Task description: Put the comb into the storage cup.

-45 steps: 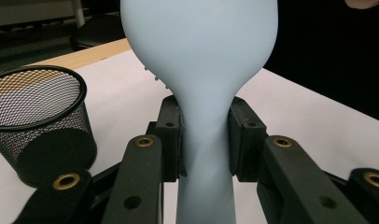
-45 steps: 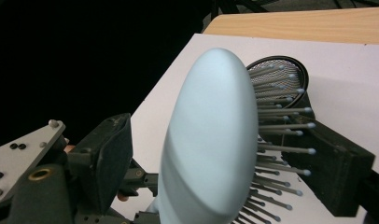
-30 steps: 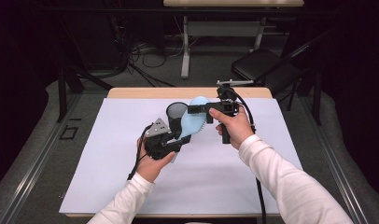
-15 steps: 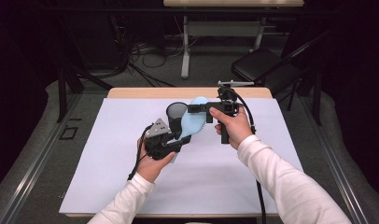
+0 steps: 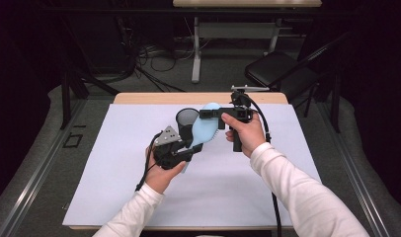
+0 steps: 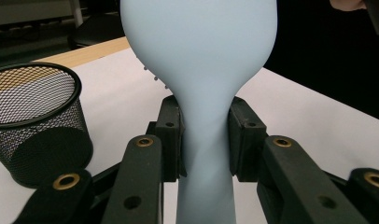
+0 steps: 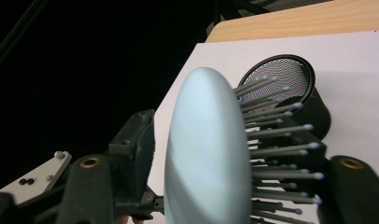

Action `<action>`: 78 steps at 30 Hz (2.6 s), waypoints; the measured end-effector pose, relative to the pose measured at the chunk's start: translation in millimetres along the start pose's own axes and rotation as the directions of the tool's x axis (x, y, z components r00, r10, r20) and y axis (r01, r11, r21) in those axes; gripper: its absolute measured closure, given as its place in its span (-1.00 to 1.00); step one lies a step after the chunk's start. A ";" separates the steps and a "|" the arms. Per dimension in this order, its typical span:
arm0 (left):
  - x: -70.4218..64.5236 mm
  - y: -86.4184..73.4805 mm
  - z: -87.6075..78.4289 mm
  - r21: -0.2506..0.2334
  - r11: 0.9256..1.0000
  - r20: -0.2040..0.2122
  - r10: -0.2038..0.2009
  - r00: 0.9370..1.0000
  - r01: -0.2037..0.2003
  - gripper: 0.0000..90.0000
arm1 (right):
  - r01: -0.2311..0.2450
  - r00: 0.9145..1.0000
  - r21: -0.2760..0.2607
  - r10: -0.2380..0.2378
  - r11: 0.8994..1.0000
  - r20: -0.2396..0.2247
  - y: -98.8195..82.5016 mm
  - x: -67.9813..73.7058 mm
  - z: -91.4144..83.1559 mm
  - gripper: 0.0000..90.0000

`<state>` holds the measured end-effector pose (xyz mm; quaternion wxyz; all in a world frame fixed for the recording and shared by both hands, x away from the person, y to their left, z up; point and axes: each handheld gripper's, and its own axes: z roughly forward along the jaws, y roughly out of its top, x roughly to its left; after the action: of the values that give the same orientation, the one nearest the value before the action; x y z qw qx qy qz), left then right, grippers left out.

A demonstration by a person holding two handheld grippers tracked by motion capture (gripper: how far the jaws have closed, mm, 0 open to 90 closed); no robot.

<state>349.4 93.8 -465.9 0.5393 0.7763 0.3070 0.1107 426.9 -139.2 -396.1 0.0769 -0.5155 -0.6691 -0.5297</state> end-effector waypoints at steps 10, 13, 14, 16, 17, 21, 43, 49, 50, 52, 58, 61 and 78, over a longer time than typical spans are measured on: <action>1.0 -1.7 2.2 0.008 1.000 0.001 -0.001 1.000 0.001 0.55 | -0.011 1.000 -0.022 0.011 1.000 -0.001 -3.7 -7.1 0.0 -0.04; 0.9 -2.3 2.7 0.008 1.000 0.001 -0.001 1.000 0.001 0.55 | -0.013 1.000 -0.022 0.013 1.000 0.004 -4.4 -6.0 -0.3 -0.02; 1.0 -2.3 2.8 0.009 1.000 0.002 -0.001 1.000 0.000 0.55 | -0.015 1.000 -0.021 0.015 1.000 0.007 -4.5 -5.4 -0.5 -0.02; 1.0 -2.6 3.1 0.009 1.000 0.004 -0.001 1.000 0.001 0.55 | -0.019 1.000 -0.022 0.019 1.000 0.006 -4.7 -5.2 -0.7 -0.01; 1.0 -2.7 3.3 0.011 1.000 0.006 0.000 1.000 0.000 0.54 | -0.022 1.000 -0.019 0.023 1.000 0.007 -4.7 -5.2 -0.8 -0.01; 0.7 -3.4 4.3 0.012 1.000 0.006 0.003 1.000 -0.003 0.54 | -0.035 0.999 -0.012 0.035 0.999 0.006 -4.5 -5.5 -1.5 0.02; 4.9 -7.1 5.4 0.002 0.999 0.027 -0.052 0.998 0.052 0.43 | -0.084 0.996 0.024 0.084 0.996 -0.020 -5.4 -6.5 -2.0 0.06; 6.9 -7.5 4.0 -0.016 0.997 0.029 -0.068 0.997 0.069 0.32 | -0.094 0.995 0.025 0.095 0.995 -0.021 -4.8 -6.8 -2.4 0.07; 6.8 -7.6 4.0 -0.017 0.997 0.027 -0.068 0.997 0.069 0.30 | -0.093 0.995 0.024 0.094 0.995 -0.019 -4.8 -7.0 -2.4 0.07; 7.2 -7.9 4.3 -0.020 0.997 0.029 -0.071 0.997 0.072 0.28 | -0.088 0.996 0.025 0.088 0.996 -0.015 -4.6 -7.6 -2.4 0.07; 9.8 -8.4 4.1 -0.024 0.997 0.028 -0.075 0.997 0.076 0.16 | -0.082 0.996 0.026 0.083 0.996 -0.014 -4.1 -9.1 -2.9 0.08; 10.3 -8.4 3.7 -0.026 0.996 0.040 -0.079 0.996 0.080 0.09 | -0.086 0.996 0.019 0.086 0.996 -0.015 -3.5 -9.6 -3.9 0.08; 10.1 -8.9 3.1 -0.045 0.997 0.016 -0.065 0.998 0.066 -0.08 | -0.080 0.997 -0.002 0.080 0.997 0.009 -0.3 -16.3 -12.4 0.08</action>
<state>355.7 99.5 -476.8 0.5624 0.7542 0.3257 0.0940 428.7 -158.9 -401.5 0.0946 -0.5444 -0.6478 -0.5244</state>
